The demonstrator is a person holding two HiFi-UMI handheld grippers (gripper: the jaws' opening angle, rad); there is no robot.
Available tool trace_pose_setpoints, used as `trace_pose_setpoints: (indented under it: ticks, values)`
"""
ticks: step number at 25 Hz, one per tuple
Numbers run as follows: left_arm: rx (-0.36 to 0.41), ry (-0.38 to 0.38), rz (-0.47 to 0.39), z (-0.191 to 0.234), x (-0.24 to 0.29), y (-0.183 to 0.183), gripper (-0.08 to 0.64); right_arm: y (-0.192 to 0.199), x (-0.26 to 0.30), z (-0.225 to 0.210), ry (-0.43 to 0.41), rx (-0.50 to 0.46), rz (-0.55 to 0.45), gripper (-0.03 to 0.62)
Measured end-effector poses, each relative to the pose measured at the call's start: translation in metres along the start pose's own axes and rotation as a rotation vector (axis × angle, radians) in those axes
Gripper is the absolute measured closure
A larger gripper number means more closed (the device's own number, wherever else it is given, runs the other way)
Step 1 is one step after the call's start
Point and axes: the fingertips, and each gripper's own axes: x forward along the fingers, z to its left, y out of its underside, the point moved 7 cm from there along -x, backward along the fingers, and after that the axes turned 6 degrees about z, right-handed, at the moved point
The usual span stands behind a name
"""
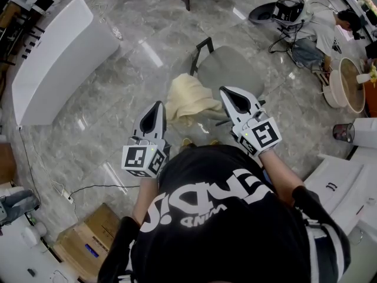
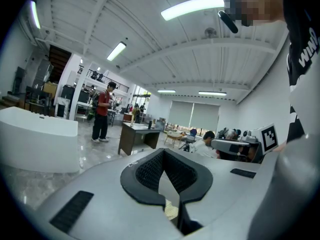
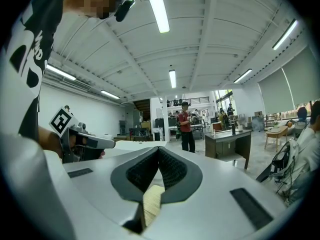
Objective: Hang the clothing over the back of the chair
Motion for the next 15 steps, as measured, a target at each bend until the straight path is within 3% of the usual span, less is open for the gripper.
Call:
trace_pose_setpoints:
  ticks: [15]
  values:
    - [0.003, -0.006, 0.007, -0.0065, -0.0057, 0.0047, 0.545, 0.0046, -0.0053, -0.0007, -0.017, -0.014, 0.008, 0.578]
